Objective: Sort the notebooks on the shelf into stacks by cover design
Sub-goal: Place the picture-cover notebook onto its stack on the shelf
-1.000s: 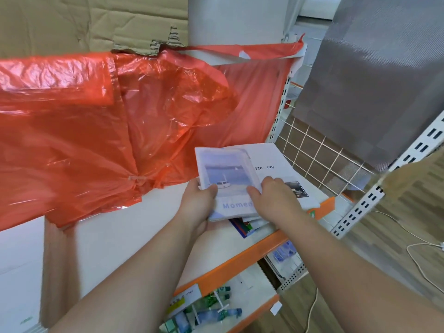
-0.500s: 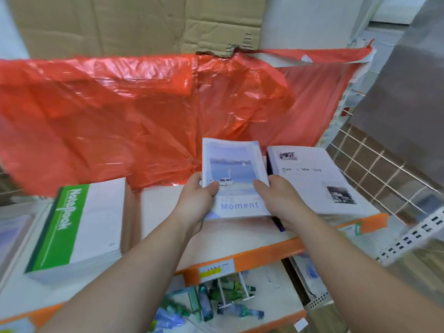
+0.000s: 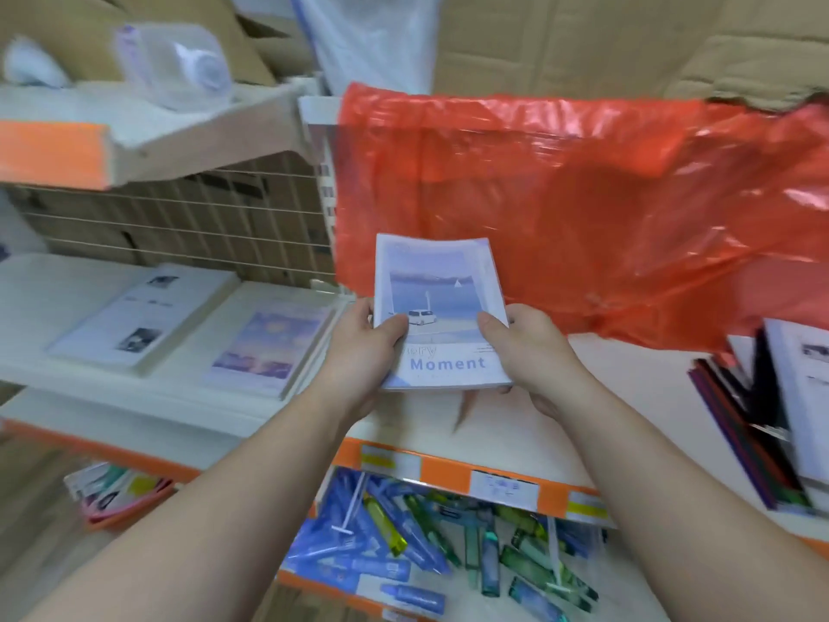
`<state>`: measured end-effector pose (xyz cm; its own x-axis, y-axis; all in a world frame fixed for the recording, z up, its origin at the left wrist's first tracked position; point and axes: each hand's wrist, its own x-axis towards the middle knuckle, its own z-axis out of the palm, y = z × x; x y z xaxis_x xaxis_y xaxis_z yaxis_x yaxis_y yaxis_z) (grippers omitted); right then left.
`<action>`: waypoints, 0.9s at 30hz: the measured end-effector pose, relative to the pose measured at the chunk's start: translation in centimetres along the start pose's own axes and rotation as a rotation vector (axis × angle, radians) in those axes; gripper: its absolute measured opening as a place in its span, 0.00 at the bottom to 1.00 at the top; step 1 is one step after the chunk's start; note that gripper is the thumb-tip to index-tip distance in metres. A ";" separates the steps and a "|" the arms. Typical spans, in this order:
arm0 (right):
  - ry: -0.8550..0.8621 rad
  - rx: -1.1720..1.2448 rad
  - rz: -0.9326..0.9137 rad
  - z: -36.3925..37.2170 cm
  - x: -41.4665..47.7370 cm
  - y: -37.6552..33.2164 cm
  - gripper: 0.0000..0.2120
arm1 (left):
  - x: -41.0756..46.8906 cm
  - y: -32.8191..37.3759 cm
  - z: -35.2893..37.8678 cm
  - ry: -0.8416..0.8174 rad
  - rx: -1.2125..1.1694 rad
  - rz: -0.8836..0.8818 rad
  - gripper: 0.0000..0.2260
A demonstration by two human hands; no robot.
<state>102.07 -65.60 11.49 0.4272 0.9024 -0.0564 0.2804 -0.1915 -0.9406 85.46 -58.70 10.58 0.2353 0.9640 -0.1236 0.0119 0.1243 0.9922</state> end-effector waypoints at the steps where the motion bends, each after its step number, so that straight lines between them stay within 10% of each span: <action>1: -0.022 -0.017 -0.023 1.5 0.2 -0.9 0.09 | 0.2 0.1 -1.7 0.031 -0.011 0.000 0.06; 14: -0.217 -0.190 0.064 22.8 3.8 -6.9 0.11 | 8.5 -2.6 -24.6 0.081 0.255 -0.108 0.13; 27: -0.112 -0.378 0.230 30.4 7.3 -3.2 0.13 | 15.1 -6.1 -28.3 0.094 0.916 0.009 0.15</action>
<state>78.16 -46.65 3.91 0.4252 0.8522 -0.3049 0.4923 -0.5005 -0.7122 61.42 -38.28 2.17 0.1601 0.9841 -0.0769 0.7850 -0.0797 0.6144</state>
